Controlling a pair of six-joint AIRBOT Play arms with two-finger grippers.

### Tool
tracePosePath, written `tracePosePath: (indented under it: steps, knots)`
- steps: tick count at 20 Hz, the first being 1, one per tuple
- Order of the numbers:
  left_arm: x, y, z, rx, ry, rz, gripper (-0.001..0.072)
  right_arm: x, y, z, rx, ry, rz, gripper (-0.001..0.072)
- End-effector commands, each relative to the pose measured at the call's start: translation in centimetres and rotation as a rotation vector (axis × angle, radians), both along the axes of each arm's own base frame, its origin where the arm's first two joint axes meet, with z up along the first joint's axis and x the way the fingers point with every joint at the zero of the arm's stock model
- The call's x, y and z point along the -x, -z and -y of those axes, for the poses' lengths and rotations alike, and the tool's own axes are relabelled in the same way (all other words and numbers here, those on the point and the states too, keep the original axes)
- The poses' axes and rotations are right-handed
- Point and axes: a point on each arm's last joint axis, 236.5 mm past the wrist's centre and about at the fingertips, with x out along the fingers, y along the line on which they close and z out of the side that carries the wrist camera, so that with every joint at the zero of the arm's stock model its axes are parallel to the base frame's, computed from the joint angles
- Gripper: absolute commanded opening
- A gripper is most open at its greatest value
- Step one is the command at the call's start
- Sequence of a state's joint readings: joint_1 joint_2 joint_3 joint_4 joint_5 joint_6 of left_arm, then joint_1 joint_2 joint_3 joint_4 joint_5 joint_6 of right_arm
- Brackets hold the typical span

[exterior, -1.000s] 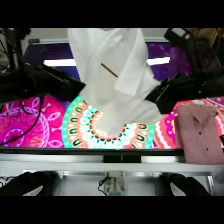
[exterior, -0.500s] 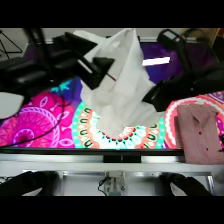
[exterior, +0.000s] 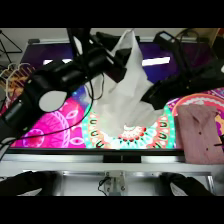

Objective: Fold the shirts.

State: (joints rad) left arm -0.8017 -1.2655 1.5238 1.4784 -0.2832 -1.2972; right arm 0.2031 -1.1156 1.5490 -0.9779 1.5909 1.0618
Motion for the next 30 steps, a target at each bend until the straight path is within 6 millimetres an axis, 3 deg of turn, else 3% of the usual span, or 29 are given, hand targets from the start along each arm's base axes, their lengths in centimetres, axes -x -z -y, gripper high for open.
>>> tracePosePath:
  steps: [1, 2, 4, 6, 7, 10, 11, 13, 14, 16, 19, 20, 21, 24, 25, 26, 28, 29, 30]
  knots:
    - [-1.0, 0.4, 0.4, 0.015, -0.009, 0.014, 0.0408, 0.2, -0.2, -0.4, -0.014, -0.018, 0.001, 0.0046]
    - [-1.3, 0.7, 0.4, 0.021, -0.014, -0.001, 0.0401, 0.5, -0.3, -0.6, -0.022, -0.036, 0.002, 0.0046]
    - [-1.9, 0.9, 0.4, 0.073, -0.025, -0.041, 0.0270, 0.7, -0.3, -0.8, -0.023, -0.051, 0.002, 0.0046]
    - [-2.2, 0.7, 0.5, 0.108, -0.029, -0.048, 0.0246, 1.1, 0.1, -1.3, 0.010, -0.079, 0.015, 0.0046]
    - [-2.3, 0.6, 0.4, 0.109, -0.029, -0.045, 0.0056, 1.3, 0.3, -1.6, 0.030, -0.093, 0.024, 0.0047]
    - [-3.0, 0.3, -0.8, 0.105, -0.053, -0.043, 0.0052, 0.6, 0.7, -1.6, 0.073, -0.081, 0.064, 0.0060]
    - [-3.5, -0.1, -1.9, 0.106, -0.073, -0.042, 0.0051, 0.1, 0.6, -1.2, 0.082, -0.054, 0.078, 0.0114]
    - [-4.3, -1.5, -4.6, 0.122, -0.120, -0.035, 0.0051, -0.6, -0.1, -1.1, 0.069, -0.024, 0.118, 0.0424]
    - [-4.6, -2.5, -6.0, 0.156, -0.142, -0.037, 0.0050, -1.0, -0.8, -1.4, 0.046, -0.017, 0.149, 0.0455]
    - [-4.8, -4.1, -8.3, 0.219, -0.174, -0.058, 0.0050, -2.1, -2.9, -2.6, -0.037, 0.011, 0.223, 0.0455]
    - [-4.0, -6.0, -10.1, 0.255, -0.189, -0.047, 0.0050, -3.9, -6.0, -4.4, -0.173, 0.048, 0.317, 0.0449]
    - [-3.7, -6.5, -10.4, 0.269, -0.187, -0.048, 0.0050, -4.3, -7.0, -4.7, -0.207, 0.053, 0.350, 0.0382]
    - [-3.5, -6.6, -10.5, 0.271, -0.187, -0.054, 0.0050, -4.6, -7.9, -5.1, -0.240, 0.052, 0.380, 0.0313]
    - [-3.5, -5.2, -10.4, 0.229, -0.190, -0.099, 0.0050, -4.9, -9.5, -5.9, -0.295, 0.034, 0.441, 0.0316]
    - [-3.5, -4.9, -10.3, 0.223, -0.190, -0.111, 0.0050, -4.9, -9.7, -6.0, -0.301, 0.023, 0.453, 0.0266]
    - [-3.5, -4.8, -10.3, 0.230, -0.190, -0.120, 0.0050, -4.7, -9.8, -6.2, -0.307, 0.015, 0.455, 0.0043]
    - [-3.5, -4.9, -10.3, 0.232, -0.189, -0.121, 0.0052, -4.7, -10.1, -6.2, -0.311, 0.009, 0.467, 0.0051]
    - [-3.5, -4.9, -10.3, 0.232, -0.190, -0.118, 0.0071, -4.8, -10.1, -6.2, -0.310, 0.011, 0.470, 0.0050]
    - [-3.5, -4.9, -10.4, 0.227, -0.191, -0.112, 0.0213, -5.0, -10.2, -6.2, -0.314, 0.017, 0.477, 0.0049]
